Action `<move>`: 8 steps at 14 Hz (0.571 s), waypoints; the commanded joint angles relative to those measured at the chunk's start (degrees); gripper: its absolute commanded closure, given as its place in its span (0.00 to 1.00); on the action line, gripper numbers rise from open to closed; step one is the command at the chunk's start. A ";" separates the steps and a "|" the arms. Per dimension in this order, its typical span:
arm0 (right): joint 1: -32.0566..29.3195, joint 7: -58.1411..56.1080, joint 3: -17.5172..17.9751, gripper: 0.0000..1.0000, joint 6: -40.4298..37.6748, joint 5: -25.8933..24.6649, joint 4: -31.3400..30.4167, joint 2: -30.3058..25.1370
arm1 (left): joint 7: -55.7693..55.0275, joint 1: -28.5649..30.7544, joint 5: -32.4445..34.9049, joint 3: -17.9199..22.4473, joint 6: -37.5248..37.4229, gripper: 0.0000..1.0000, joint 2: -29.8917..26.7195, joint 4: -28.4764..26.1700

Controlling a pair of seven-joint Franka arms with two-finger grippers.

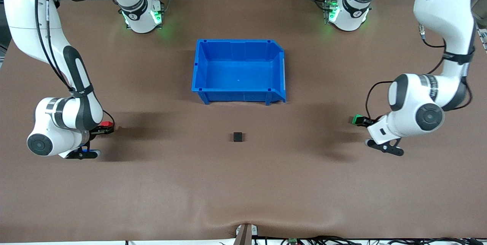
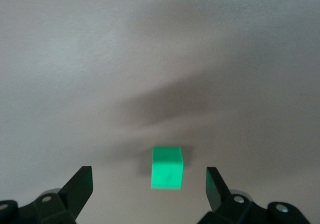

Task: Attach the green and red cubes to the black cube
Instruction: 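Close the right gripper on the red cube while the left gripper grasps the green cube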

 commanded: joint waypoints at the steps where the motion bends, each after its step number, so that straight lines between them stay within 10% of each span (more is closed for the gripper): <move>1: -0.20 0.40 0.23 0.33 2.02 -0.08 -1.07 0.21 | 1.63 0.06 1.03 -0.02 9.67 0.00 -1.17 -7.97; 4: -0.28 0.31 0.23 0.82 2.20 -0.08 -1.16 0.30 | 4.70 0.14 1.04 0.15 13.31 0.00 -0.37 -11.06; 8: 0.33 1.27 0.84 1.00 -0.24 0.18 -0.64 -0.75 | 6.55 0.93 1.12 0.24 13.40 0.00 -0.46 -11.68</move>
